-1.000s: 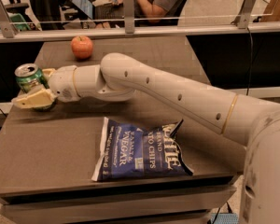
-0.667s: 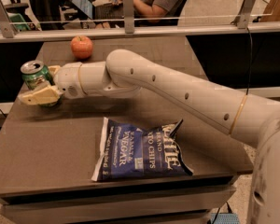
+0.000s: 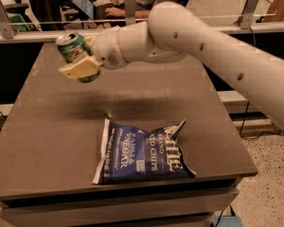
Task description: Knock green can over
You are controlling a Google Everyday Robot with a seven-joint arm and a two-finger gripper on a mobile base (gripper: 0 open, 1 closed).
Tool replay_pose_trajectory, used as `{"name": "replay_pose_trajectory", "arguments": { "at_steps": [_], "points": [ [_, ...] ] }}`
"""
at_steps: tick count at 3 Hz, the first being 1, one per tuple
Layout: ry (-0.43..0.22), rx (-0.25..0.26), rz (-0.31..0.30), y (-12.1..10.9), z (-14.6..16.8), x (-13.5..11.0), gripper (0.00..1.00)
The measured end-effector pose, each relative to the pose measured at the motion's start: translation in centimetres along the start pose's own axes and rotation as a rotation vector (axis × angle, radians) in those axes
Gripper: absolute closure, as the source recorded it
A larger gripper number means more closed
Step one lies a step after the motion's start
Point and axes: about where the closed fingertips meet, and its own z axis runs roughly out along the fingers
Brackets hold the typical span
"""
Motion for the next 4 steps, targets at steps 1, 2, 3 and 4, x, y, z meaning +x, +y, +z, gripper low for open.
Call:
{"name": "replay_pose_trajectory", "arguments": {
  "at_steps": [1, 2, 3, 4],
  "points": [
    [0.158, -0.001, -0.052, -1.7, -5.3, 0.2, 1.0],
    [0.363, -0.06, -0.072, -1.5, -8.0, 3.2, 1.0],
    [0.581, -0.165, -0.067, 0.2, -9.5, 8.3, 1.0],
    [0.77, -0.246, -0.071, 1.5, -10.3, 13.0, 1.0]
  ]
}}
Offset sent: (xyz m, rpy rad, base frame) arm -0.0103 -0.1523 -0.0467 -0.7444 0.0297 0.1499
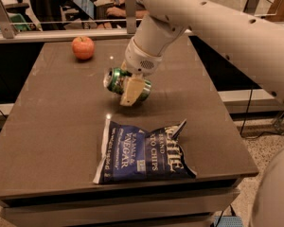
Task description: Knock green can over
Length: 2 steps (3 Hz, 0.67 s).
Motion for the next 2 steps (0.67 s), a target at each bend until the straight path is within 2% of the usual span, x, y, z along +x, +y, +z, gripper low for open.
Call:
{"name": "replay_pose_trajectory", "arguments": {
  "at_steps": [1, 2],
  "points": [
    [0.118, -0.017, 0.0, 0.02, 1.06, 2.32, 1.0],
    [0.119, -0.017, 0.0, -0.01, 0.58, 2.06, 1.0]
  ]
}}
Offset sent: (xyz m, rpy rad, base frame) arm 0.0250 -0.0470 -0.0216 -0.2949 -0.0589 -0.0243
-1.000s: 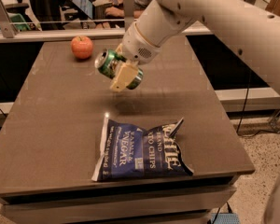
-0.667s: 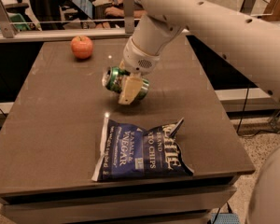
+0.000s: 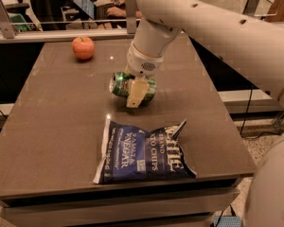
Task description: Knock green can over
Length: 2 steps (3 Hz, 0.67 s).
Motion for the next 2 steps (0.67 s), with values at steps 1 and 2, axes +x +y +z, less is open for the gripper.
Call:
{"name": "replay_pose_trajectory", "arguments": {
  "at_steps": [1, 2],
  "points": [
    [0.064, -0.002, 0.001, -0.33, 0.0, 1.08, 0.82],
    [0.104, -0.005, 0.001, -0.64, -0.16, 1.82, 0.59]
  ]
}}
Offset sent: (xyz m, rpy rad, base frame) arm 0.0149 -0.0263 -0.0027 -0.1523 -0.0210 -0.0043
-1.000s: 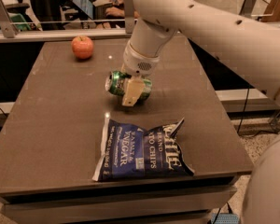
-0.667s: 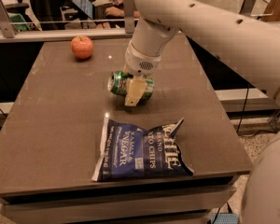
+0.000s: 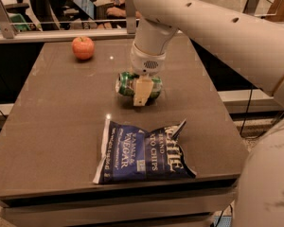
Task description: Knock green can over
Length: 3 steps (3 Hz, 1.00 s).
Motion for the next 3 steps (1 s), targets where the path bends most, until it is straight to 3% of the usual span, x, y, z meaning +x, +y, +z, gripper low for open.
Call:
{"name": "replay_pose_trajectory", "arguments": {
  "at_steps": [2, 3],
  "points": [
    [0.017, 0.012, -0.003, -0.26, -1.0, 0.44, 0.12],
    [0.011, 0.016, -0.004, -0.1, -1.16, 0.24, 0.0]
  ]
}}
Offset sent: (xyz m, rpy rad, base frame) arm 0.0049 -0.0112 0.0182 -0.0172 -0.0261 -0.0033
